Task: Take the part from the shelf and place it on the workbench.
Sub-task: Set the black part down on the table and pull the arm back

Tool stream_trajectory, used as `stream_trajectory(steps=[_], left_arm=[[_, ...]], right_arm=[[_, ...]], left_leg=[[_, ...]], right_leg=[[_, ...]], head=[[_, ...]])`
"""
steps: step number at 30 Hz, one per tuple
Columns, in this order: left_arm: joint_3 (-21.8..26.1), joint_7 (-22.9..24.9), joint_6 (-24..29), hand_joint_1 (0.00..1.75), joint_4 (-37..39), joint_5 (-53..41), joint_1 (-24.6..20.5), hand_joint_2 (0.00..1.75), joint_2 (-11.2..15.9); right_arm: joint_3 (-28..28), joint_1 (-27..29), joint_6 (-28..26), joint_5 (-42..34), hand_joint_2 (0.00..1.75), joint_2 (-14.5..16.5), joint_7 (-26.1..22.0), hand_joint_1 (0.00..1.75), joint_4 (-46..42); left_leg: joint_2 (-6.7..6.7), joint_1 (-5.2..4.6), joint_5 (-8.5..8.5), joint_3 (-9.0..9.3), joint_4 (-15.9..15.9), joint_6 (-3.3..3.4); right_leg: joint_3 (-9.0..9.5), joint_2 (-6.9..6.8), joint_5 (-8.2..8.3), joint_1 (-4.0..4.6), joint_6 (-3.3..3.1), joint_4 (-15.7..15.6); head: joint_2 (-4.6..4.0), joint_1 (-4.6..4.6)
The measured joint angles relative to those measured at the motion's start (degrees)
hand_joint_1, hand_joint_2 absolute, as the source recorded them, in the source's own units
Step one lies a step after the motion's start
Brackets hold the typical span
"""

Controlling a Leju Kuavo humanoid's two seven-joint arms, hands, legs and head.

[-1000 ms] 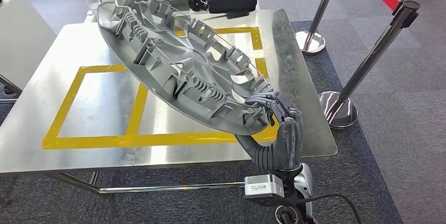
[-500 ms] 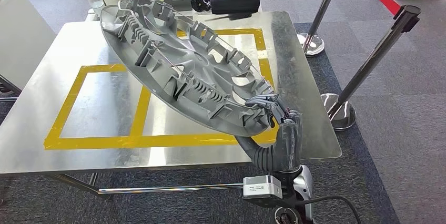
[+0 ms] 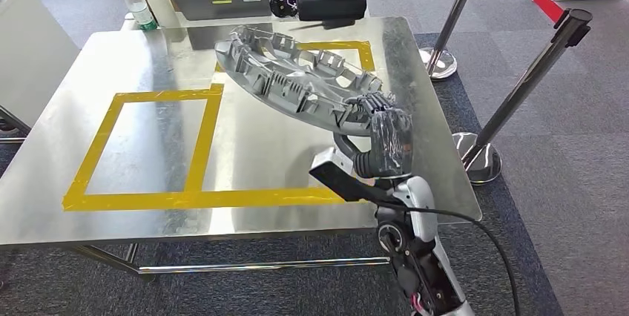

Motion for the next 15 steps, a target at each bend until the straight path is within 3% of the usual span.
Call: stream_trajectory(steps=[8, 15], left_arm=[[-0.2, 0.0, -0.2, 0.00, 0.0, -0.6, 0.0, 1.75, 0.2], [-0.2, 0.1, -0.2, 0.00, 0.0, -0.5, 0.0, 1.75, 0.5]], right_arm=[[-4.3, -16.7, -0.9, 10.1, 1.75, 0.8, 9.4, 1.75, 25.0], [-5.2, -25.3, 0.4, 14.3, 1.75, 1.6, 14.5, 1.75, 38.3]], left_leg=[[-0.04, 0.00, 0.04, -0.01, 0.0, -0.01], [-0.03, 0.00, 0.03, -0.03, 0.0, 0.00]], right_leg=[[0.00, -0.01, 0.02, 0.00, 0.02, 0.0], [-0.02, 0.00, 0.02, 0.01, 0.02, -0.1]], head=[[0.00, 0.01], [0.00, 0.01]])
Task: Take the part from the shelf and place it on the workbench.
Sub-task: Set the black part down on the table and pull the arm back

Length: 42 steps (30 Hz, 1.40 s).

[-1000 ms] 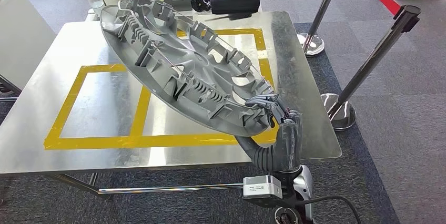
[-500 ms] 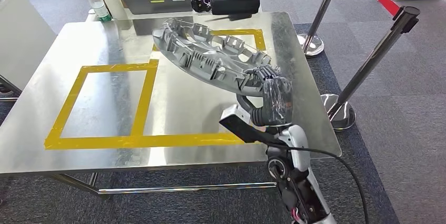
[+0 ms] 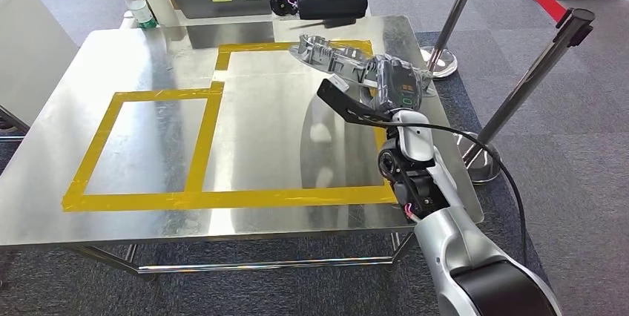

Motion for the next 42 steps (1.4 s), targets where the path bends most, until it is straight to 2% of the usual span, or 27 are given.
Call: stream_trajectory(steps=[9, 13, 17, 23, 38, 42], left_arm=[[0.0, 0.3, -0.6, 0.00, 0.0, -0.1, 0.0, 1.75, 0.3], [0.0, 0.4, -1.2, 0.00, 0.0, -0.4, 0.0, 1.75, 0.4], [-0.4, 0.9, -1.3, 0.00, 0.0, -1.1, -0.1, 1.75, 0.4], [-1.1, 1.2, -1.2, 0.00, 0.0, -1.3, -0.8, 1.75, 0.2], [-1.4, 1.0, -0.9, 0.00, 0.1, -1.7, -1.0, 1.75, -0.1], [-1.4, 1.0, -0.8, 0.00, 0.1, -1.9, -1.0, 1.75, -0.1]], right_arm=[[-0.6, -4.2, 2.9, 3.5, 1.75, 0.1, 8.7, 1.75, 7.8], [-3.4, -3.6, 3.0, 2.5, 1.75, -0.9, 13.5, 1.75, 10.2], [-4.9, -1.0, 3.2, 4.8, 1.75, -2.3, 17.0, 1.75, 12.2], [-5.1, 1.3, 5.2, 7.5, 1.75, -1.4, 16.7, 1.75, 13.6], [-4.8, 1.4, 8.1, 8.6, 1.75, 6.1, 12.3, 1.75, 14.2], [-3.7, 1.5, 8.6, 5.8, 1.75, 7.4, 11.2, 1.75, 14.2]], left_leg=[[-0.01, -0.01, 0.00, 0.06, 0.0, 0.00], [-0.02, -0.02, -0.01, 0.13, 0.0, 0.01], [0.05, -0.02, -0.03, 0.14, 0.0, 0.04], [0.06, -0.01, -0.05, 0.13, 0.0, 0.06], [0.05, -0.01, -0.04, 0.15, 0.0, 0.05], [0.05, -0.01, -0.04, 0.16, 0.0, 0.05]], right_leg=[[0.05, 0.00, 0.01, 0.00, 0.02, -0.1], [0.17, -0.01, 0.02, 0.00, 0.03, -0.1], [0.25, 0.04, 0.03, 0.00, 0.05, -0.2], [0.25, 0.08, 0.03, 0.00, 0.05, -0.2], [0.28, 0.10, 0.03, 0.01, 0.05, -0.1], [0.28, 0.10, 0.03, 0.01, 0.05, -0.2]], head=[[0.00, 0.01], [0.00, 0.01], [0.00, 0.00], [0.00, 0.00], [0.00, 0.00], [0.00, 0.00]])
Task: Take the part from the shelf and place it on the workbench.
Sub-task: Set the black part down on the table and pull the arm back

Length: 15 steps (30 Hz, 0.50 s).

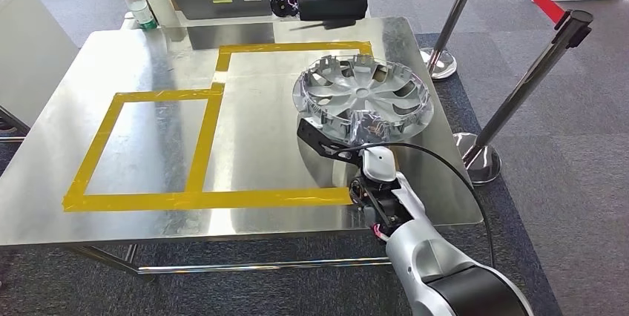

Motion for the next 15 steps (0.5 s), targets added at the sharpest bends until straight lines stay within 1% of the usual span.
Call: stream_trajectory(steps=[4, 11, 15], left_arm=[[-0.1, 0.8, 0.1, 0.00, 0.0, -0.4, 0.0, 1.75, 0.0], [-1.0, 4.5, 0.0, 0.00, 0.1, -1.1, -0.3, 1.75, -0.1], [-1.3, 5.4, -0.9, 0.00, 0.1, -1.2, -1.0, 1.75, -0.2]], right_arm=[[3.4, 0.0, 0.2, -5.2, 1.75, 0.6, -0.3, 1.75, -0.2], [11.6, 0.0, 0.1, -15.1, 1.75, 1.0, 0.0, 1.75, -0.8], [16.0, 0.0, -0.3, -18.2, 1.75, 1.1, 1.0, 1.75, -0.8]], left_leg=[[0.02, 0.00, 0.00, 0.02, 0.0, 0.00], [0.02, 0.00, 0.00, 0.08, 0.0, 0.00], [0.01, 0.00, 0.00, 0.07, 0.0, 0.00]], right_leg=[[0.01, 0.00, 0.00, 0.00, 0.00, 0.0], [0.01, 0.01, 0.00, 0.00, 0.00, 0.0], [0.03, 0.01, 0.00, 0.00, 0.00, 0.0]], head=[[0.00, 0.01], [0.00, 0.00], [0.00, 0.00]])
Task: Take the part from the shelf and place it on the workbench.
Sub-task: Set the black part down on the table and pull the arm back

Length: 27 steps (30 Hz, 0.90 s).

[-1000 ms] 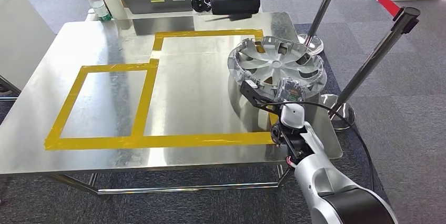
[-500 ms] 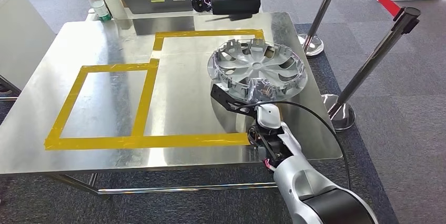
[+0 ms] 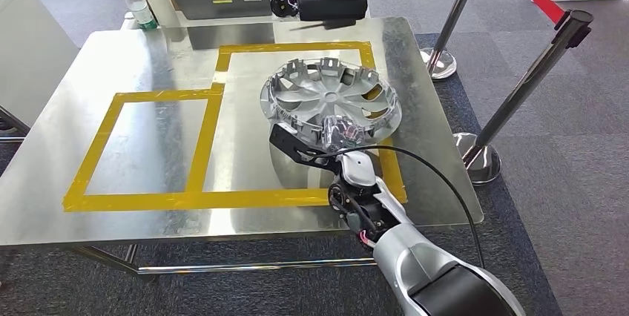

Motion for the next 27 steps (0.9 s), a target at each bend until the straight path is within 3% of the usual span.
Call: stream_trajectory(steps=[5, 17, 26, 27], left_arm=[[-0.2, 1.5, -0.1, 0.00, 0.0, -0.2, -0.3, 1.75, -0.2], [-2.1, -1.2, -3.3, 0.00, 0.0, -1.6, -0.9, 1.75, -0.5], [-2.8, -0.4, -2.0, 0.00, 0.0, -1.1, -1.1, 1.75, -0.8], [-2.8, -0.2, -2.0, 0.00, 0.0, -1.1, -1.1, 1.75, -0.8]], right_arm=[[2.7, 0.0, -0.5, -2.0, 1.75, 0.0, 0.6, 1.75, 0.0], [8.8, 0.0, -0.1, -5.9, 1.75, 0.0, 0.5, 1.75, 0.0], [10.9, -0.3, -0.1, -5.4, 1.75, 0.0, 0.9, 1.75, 0.7], [10.9, -0.3, -0.1, -5.2, 1.31, 0.0, 1.0, 1.75, 0.8]], left_leg=[[0.01, 0.00, 0.00, 0.04, 0.0, 0.00], [0.02, 0.00, 0.00, 0.05, 0.0, 0.00], [0.01, 0.00, 0.00, 0.07, 0.0, 0.00], [0.01, 0.00, 0.00, 0.07, 0.0, 0.00]], right_leg=[[0.01, 0.00, 0.00, 0.00, 0.00, 0.0], [0.03, 0.01, 0.00, 0.00, 0.00, 0.0], [0.04, 0.01, 0.00, 0.00, 0.00, 0.0], [0.04, 0.01, 0.00, 0.00, 0.00, 0.0]], head=[[0.00, 0.00], [0.00, 0.00], [0.00, 0.00], [0.00, 0.01]])
